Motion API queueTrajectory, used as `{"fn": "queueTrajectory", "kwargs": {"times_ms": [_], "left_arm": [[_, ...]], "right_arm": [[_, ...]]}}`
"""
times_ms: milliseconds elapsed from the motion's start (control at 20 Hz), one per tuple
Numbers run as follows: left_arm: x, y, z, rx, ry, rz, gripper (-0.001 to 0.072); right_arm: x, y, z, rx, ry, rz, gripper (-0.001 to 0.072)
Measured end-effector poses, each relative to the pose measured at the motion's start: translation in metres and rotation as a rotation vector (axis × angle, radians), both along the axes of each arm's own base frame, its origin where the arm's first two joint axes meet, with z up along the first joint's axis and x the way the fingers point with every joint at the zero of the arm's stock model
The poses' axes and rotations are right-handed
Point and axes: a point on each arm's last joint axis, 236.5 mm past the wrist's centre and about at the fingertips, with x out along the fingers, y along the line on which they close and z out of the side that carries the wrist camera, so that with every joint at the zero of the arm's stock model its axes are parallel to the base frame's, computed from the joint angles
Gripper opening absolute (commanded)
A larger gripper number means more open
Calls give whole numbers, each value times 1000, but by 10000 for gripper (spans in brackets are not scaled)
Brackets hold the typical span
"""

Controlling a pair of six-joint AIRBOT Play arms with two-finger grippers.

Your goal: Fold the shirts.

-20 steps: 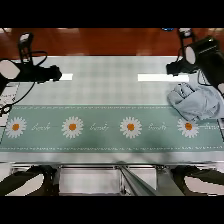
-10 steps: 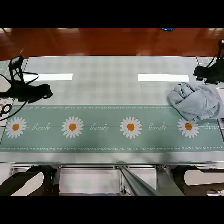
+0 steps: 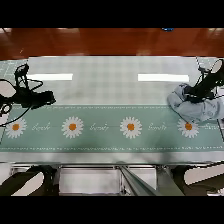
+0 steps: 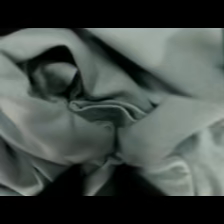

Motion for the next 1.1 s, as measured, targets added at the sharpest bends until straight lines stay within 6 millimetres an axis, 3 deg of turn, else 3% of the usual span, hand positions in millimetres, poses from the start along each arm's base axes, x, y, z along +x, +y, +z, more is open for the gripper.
{"fn": "queueTrajectory", "kwargs": {"times_ms": [150,250,350,550,700,950,1100], "left_arm": [[2,-15,4,-56,-12,-12,508],[6,-18,11,-71,-34,-18,508],[11,-13,25,-72,-72,-9,508],[14,-1,76,-64,-207,15,508],[2,-1,121,-55,-325,13,508],[-31,-10,167,-56,-439,-12,508],[-46,-18,172,-81,-453,-23,508]], "right_arm": [[-7,7,6,7,5,8,24],[1,9,29,-1,-67,9,25],[14,10,68,-22,-186,10,25],[43,19,183,-47,-519,27,25],[51,37,287,-45,-789,57,25],[32,84,452,16,-1203,147,24],[9,117,523,85,-1394,218,24]]}}
